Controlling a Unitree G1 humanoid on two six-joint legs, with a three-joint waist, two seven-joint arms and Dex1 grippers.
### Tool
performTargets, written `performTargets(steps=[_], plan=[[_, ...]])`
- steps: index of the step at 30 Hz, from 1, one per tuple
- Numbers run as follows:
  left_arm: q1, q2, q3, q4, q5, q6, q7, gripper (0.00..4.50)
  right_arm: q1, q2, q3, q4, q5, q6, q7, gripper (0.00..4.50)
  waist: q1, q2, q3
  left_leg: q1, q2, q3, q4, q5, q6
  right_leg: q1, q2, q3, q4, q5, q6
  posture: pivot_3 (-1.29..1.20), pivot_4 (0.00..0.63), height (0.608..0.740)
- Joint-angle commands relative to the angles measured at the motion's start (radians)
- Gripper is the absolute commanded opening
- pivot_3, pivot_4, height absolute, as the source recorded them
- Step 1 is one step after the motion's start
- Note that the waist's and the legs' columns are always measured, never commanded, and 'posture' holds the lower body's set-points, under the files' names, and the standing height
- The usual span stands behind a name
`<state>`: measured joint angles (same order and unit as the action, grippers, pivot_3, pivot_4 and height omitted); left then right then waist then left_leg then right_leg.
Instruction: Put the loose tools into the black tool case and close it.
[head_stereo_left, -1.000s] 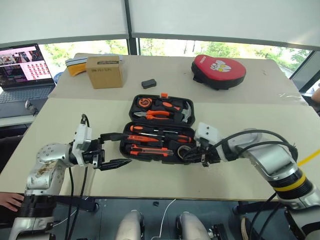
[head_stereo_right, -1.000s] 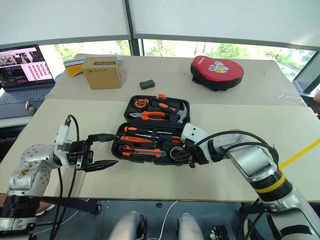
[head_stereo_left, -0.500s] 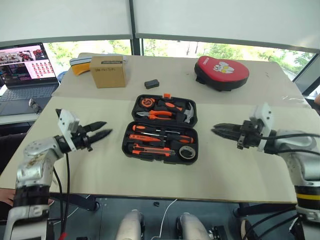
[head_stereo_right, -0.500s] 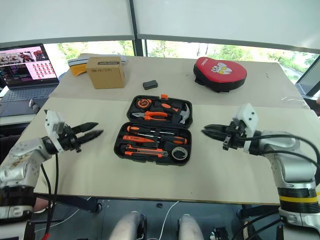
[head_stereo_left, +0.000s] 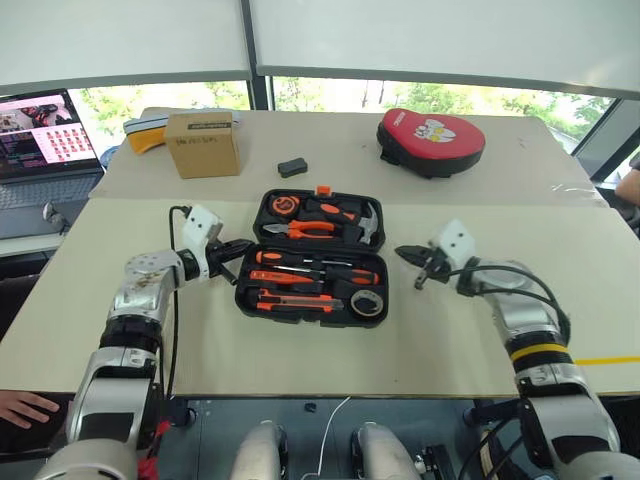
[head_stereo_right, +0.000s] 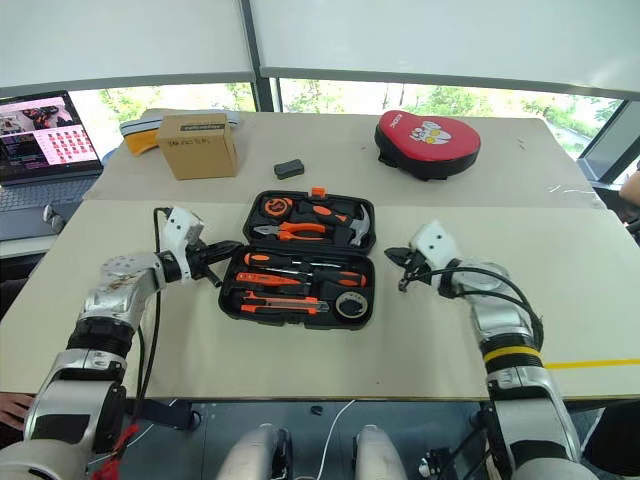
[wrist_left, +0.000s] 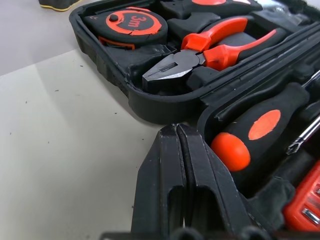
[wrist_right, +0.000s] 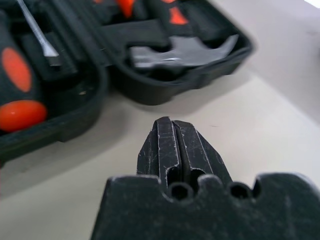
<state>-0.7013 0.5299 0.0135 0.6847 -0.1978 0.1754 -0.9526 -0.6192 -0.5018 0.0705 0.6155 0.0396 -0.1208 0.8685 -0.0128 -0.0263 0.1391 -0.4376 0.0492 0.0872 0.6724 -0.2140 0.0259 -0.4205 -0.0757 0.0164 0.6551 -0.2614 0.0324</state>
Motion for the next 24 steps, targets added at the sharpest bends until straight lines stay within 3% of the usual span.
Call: performTargets(steps=[1, 9, 17, 24], plan=[[-0.025, -0.004, -0.015, 0.014, 0.01, -0.018, -0.047, 0.1, -0.023, 0.011, 0.006, 0.006, 0.002, -0.036, 0.019, 0.0, 0.002, 0.0, 0.0, 0.0, 0.0, 0.0, 0.0, 0.0, 0.0, 0.0, 0.0, 0.0, 0.0, 0.0, 0.0, 0.0, 0.15, 0.74], [0.05, 0.007, -0.011, -0.098, -0.053, -0.012, -0.239, 0.1, 0.058, 0.01, 0.008, -0.138, 0.057, -0.008, 0.091, 0.0, 0.004, 0.0, 0.0, 0.0, 0.0, 0.0, 0.001, 0.0, 0.001, 0.0, 0.0, 0.0, 0.001, 0.0, 0.0, 0.0, 0.15, 0.74], [0.208, 0.053, 0.013, -0.331, -0.099, 0.075, -0.26, 0.1, 0.26, -0.054, -0.01, -0.459, 0.111, 0.157, 0.117, 0.0, 0.001, 0.0, 0.0, -0.001, 0.001, 0.0, 0.0, -0.001, 0.001, 0.0, 0.0, 0.0, 0.002, 0.0, 0.0, 0.0, 0.15, 0.74], [0.285, 0.088, 0.057, -0.419, -0.148, 0.143, -0.24, 0.1, 0.358, -0.105, -0.035, -0.597, 0.145, 0.253, 0.109, 0.0, 0.002, 0.0, 0.0, -0.001, 0.001, -0.002, 0.002, -0.001, 0.002, 0.0, -0.001, 0.0, 0.002, 0.0, 0.0, 0.0, 0.15, 0.74]])
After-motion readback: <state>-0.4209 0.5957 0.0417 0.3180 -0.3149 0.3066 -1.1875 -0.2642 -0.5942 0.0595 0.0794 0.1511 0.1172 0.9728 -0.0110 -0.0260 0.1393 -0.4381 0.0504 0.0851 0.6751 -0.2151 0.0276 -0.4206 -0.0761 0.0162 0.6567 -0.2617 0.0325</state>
